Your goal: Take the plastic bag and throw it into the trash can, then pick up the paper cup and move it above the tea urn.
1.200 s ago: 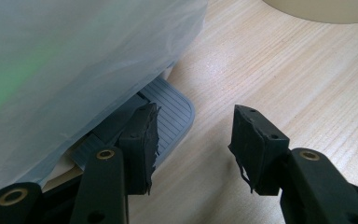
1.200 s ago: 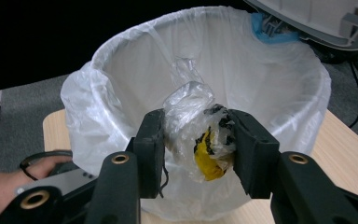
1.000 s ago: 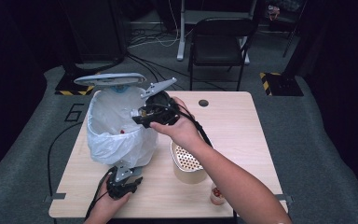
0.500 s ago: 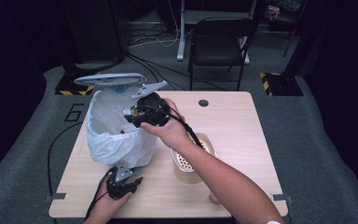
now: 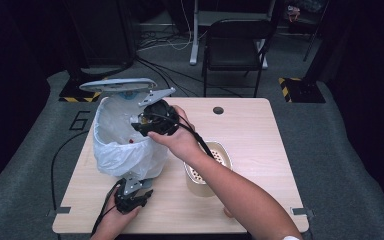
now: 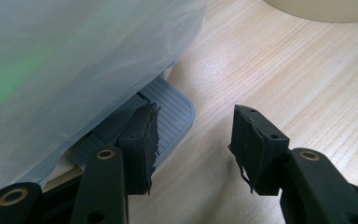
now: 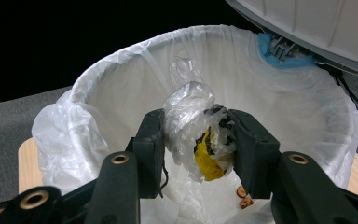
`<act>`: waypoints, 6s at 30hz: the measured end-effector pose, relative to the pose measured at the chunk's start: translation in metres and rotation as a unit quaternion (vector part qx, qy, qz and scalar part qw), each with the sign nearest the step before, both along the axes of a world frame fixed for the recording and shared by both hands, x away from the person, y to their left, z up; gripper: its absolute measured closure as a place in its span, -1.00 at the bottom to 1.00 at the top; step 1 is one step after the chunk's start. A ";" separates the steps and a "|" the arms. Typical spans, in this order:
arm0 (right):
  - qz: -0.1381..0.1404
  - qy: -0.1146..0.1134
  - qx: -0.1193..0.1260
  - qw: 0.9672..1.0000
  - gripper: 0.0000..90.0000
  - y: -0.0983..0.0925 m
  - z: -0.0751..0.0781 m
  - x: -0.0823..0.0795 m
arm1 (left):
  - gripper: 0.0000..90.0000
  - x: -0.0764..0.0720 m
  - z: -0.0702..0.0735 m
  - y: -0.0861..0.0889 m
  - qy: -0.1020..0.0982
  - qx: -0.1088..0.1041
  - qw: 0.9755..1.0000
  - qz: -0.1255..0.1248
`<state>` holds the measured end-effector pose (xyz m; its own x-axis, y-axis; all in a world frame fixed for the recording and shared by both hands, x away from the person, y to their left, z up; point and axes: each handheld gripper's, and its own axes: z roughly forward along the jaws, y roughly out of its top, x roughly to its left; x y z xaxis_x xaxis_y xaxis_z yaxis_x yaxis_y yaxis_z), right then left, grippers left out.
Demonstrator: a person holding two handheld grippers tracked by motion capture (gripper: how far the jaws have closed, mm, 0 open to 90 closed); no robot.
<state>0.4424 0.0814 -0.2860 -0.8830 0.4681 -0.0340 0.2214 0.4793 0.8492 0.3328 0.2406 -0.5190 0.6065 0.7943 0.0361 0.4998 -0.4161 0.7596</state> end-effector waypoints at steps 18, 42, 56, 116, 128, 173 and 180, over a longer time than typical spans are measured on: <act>-0.012 -0.004 0.001 1.000 -0.17 -0.008 -0.008 -0.003 | 0.13 0.000 0.000 0.000 -0.001 0.002 1.000 -0.002; -0.063 -0.014 0.014 0.998 -0.26 -0.086 -0.003 -0.018 | 0.13 0.001 0.001 0.001 0.000 0.008 1.000 -0.007; -0.115 -0.010 0.047 0.992 -0.72 -0.134 -0.020 -0.020 | 0.13 0.000 0.001 0.001 0.000 0.008 1.000 -0.007; -0.183 0.089 0.015 0.979 0.70 -0.209 -0.143 -0.013 | 0.13 0.000 0.000 0.001 -0.004 0.006 1.000 -0.003; -0.172 0.088 0.044 0.980 0.23 -0.208 -0.134 -0.023 | 0.13 0.000 0.000 0.001 -0.001 0.007 1.000 -0.005; -0.128 0.045 0.060 0.989 -0.65 -0.263 -0.158 -0.104 | 0.13 -0.001 0.000 0.000 -0.005 0.007 1.000 0.000; -0.104 0.043 0.063 0.992 -0.67 -0.261 -0.157 -0.111 | 0.13 -0.001 -0.001 -0.001 -0.008 0.006 1.000 0.001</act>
